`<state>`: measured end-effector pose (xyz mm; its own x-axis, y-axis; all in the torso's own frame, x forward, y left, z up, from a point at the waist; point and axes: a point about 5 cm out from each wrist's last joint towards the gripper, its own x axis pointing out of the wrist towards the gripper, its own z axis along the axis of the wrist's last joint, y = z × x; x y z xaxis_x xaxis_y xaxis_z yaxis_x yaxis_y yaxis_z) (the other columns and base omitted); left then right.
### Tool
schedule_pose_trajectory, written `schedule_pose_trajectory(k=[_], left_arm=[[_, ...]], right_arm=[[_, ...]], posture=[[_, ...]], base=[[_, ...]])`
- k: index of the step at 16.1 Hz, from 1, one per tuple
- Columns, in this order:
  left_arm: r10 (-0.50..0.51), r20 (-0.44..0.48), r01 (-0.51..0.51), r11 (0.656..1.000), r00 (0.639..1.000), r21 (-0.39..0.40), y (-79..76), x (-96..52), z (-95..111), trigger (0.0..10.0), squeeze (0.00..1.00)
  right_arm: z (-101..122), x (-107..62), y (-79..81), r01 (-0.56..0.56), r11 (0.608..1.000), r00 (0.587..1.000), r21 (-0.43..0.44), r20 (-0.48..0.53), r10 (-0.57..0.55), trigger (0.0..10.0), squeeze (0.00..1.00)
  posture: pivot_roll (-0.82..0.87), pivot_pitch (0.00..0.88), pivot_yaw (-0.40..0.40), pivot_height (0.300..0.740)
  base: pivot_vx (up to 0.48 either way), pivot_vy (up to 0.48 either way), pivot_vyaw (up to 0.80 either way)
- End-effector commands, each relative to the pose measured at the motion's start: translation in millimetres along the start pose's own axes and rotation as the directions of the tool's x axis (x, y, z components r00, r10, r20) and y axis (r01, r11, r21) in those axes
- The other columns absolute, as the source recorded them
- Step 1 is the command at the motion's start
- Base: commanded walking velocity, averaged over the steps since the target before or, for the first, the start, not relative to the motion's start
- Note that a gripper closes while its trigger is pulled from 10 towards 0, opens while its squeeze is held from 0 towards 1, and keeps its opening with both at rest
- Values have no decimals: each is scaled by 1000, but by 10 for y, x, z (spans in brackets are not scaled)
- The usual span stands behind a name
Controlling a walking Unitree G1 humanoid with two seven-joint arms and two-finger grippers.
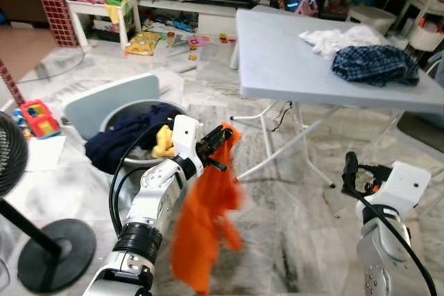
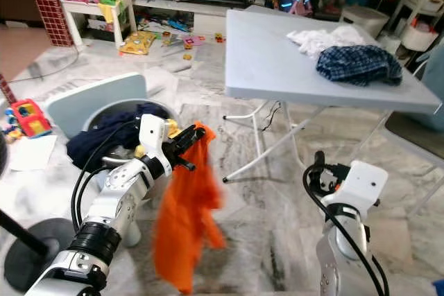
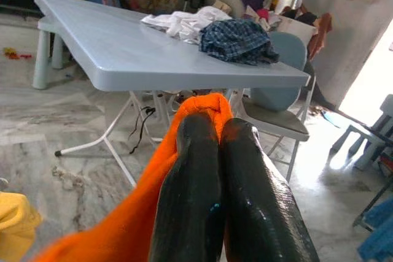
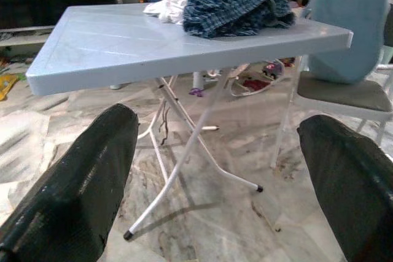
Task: Hang hanger
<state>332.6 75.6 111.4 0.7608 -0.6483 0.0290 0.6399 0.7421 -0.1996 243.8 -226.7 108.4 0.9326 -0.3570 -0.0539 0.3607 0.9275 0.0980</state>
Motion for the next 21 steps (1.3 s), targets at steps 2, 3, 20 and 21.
schedule_pose_trajectory(k=[2,3,20,21], left_arm=[[-52,32,52,999,998,11,-112,80,58,10000,0],[-51,30,51,999,998,11,-110,82,57,10000,0],[-47,8,47,999,999,-4,-95,112,50,10000,0],[-49,10,49,999,999,-1,-94,112,53,10000,0]], right_arm=[[21,1,-80,26,1000,1000,-8,5,-25,10000,0],[22,4,-77,23,1000,1000,-12,6,-23,10000,0],[12,7,-41,8,1000,1000,-25,7,-7,10000,0],[12,8,-40,8,1000,1000,-25,7,-8,10000,0]], posture=[[14,0,-91,740],[12,0,-90,740],[17,0,-90,740],[17,0,-90,740]], base=[[300,0,-544],[300,0,-563],[197,295,-800],[0,446,-800]])
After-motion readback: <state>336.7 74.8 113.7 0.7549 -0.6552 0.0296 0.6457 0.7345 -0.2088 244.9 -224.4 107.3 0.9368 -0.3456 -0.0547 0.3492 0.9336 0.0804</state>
